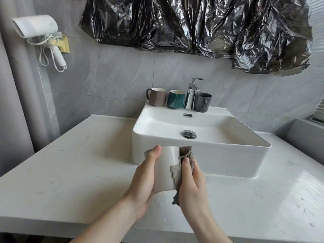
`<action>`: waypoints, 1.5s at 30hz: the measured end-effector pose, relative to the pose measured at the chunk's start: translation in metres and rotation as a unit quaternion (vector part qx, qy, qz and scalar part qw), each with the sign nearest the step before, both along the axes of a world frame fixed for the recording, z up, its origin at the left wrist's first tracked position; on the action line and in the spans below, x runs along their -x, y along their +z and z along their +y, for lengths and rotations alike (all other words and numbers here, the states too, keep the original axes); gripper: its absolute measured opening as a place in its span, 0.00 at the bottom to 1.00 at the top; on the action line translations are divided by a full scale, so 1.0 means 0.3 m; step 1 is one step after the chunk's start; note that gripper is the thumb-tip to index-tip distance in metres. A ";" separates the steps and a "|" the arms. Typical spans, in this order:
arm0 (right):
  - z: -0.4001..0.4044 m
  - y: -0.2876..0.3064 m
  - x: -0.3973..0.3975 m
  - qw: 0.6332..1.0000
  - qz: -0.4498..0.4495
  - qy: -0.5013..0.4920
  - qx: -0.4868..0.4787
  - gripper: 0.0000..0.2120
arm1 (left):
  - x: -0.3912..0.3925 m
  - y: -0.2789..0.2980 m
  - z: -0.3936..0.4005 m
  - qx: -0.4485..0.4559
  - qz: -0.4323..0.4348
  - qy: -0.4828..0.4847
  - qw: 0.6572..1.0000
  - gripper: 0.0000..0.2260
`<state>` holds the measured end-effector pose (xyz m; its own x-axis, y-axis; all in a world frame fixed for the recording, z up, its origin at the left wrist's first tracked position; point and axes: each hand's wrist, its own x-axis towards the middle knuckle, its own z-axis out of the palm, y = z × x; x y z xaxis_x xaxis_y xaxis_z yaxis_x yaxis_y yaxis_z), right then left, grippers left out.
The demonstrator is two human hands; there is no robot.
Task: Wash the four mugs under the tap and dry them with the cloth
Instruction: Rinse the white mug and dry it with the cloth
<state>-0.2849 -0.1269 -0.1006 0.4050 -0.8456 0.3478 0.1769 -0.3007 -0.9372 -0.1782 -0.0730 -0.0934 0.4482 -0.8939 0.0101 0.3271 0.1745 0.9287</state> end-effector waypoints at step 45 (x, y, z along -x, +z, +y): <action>-0.028 0.003 0.007 0.998 -0.063 -0.003 0.020 0.17 | 0.011 0.016 0.029 0.024 -0.048 0.009 0.999 0.32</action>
<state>-0.2871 -0.1354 -0.0995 0.3514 -0.8320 0.4293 0.2900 -0.3392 -0.8949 -0.1814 -0.0644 -0.0886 0.4600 -0.8827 0.0961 0.2332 0.2245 0.9462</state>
